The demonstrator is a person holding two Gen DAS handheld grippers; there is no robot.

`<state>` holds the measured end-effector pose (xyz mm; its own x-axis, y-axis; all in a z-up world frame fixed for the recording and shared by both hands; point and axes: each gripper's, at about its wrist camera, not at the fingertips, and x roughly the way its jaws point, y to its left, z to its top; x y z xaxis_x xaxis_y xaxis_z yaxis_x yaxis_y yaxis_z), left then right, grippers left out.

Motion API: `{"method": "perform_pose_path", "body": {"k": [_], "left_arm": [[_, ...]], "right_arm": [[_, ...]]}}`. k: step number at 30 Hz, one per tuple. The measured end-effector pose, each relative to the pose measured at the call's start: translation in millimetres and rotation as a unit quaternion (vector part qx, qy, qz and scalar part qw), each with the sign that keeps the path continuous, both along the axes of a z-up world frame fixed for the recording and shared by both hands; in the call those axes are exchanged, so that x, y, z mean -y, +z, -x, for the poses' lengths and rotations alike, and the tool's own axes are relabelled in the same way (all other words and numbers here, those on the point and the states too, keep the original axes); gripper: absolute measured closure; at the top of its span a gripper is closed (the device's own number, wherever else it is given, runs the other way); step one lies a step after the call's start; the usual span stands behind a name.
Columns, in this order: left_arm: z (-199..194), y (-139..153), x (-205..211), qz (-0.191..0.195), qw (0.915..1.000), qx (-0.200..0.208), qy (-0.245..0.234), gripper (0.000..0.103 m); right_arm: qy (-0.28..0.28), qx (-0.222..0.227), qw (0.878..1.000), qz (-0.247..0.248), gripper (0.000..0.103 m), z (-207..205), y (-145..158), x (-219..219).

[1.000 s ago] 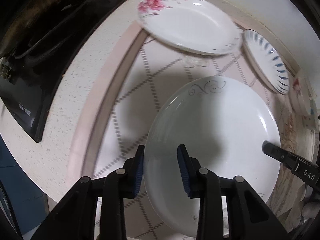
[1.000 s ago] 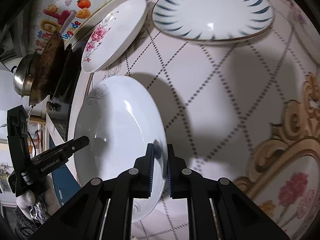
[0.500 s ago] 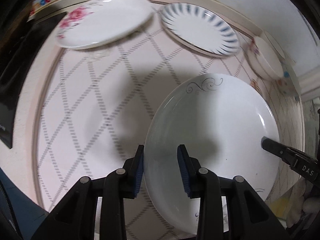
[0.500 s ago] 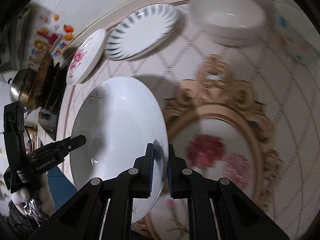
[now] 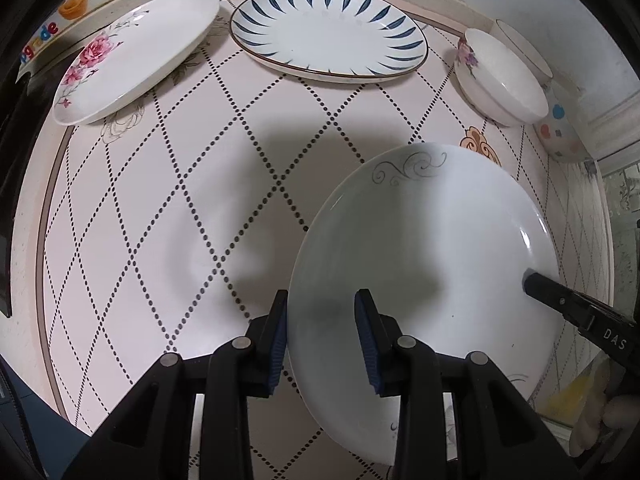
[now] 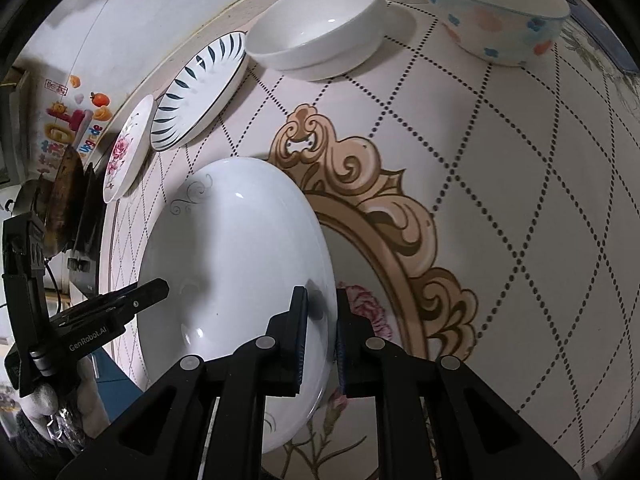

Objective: Organize plates and bowls

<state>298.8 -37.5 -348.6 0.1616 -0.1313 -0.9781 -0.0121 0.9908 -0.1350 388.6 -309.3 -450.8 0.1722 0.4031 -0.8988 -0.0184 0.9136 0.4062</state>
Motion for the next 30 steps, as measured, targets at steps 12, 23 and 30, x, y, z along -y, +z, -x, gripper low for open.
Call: {"method": "perform_pose_path", "body": {"k": [12,23,30], "left_arm": [[-11.4,-8.6,20.1,-0.027,0.9996,-0.001,-0.006,0.073],[-16.3,61.2,-39.4,-0.015,0.9968,0.063,0.048,0.067],[-71.8,68.0,-160.1,0.004,0.9851,0.083,0.151,0.067]], "right_arm": [[0.006,-0.007,1.000,-0.001,0.089,-2.8,-0.9,1.1],[-0.004,-0.015,1.000,0.024,0.059,-14.7,49.7,12.6],[0.022,0.013,0.997,-0.077,0.043,-69.9,107.8,-66.3]]}}
